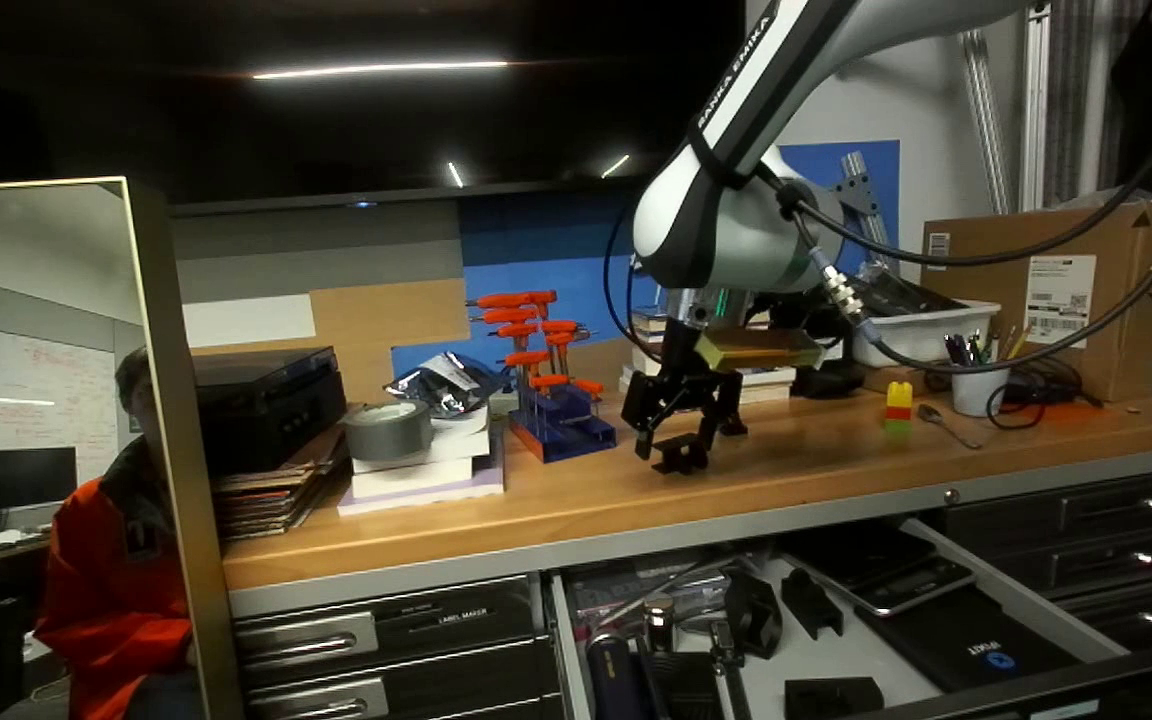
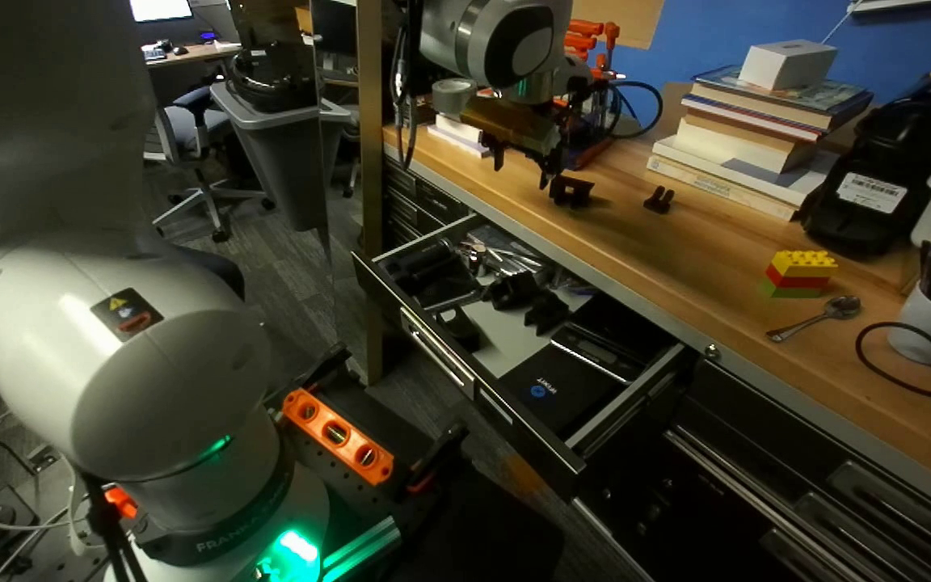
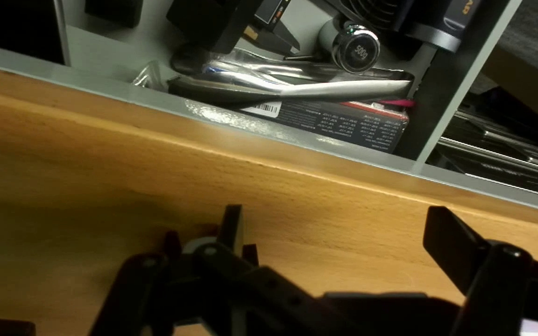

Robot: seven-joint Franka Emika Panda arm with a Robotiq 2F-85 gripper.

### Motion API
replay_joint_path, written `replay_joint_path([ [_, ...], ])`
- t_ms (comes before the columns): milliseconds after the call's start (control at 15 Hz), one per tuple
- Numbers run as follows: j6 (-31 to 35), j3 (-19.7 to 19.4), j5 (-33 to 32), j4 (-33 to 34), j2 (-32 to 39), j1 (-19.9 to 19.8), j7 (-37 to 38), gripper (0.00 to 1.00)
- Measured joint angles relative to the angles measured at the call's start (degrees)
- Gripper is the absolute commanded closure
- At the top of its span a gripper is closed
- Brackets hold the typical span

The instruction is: Put the black objects in the drawer and close it

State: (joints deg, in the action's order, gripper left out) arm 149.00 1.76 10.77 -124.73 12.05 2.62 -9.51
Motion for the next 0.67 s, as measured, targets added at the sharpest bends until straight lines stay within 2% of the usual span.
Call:
replay_joint_path([
  [333, 0.0, 0.0, -2.1, 5.4, 7.1, -2.5, -4.4, 0.00],
  [667, 0.0, -0.5, -7.4, 9.5, 11.0, -3.9, -4.6, 0.00],
])
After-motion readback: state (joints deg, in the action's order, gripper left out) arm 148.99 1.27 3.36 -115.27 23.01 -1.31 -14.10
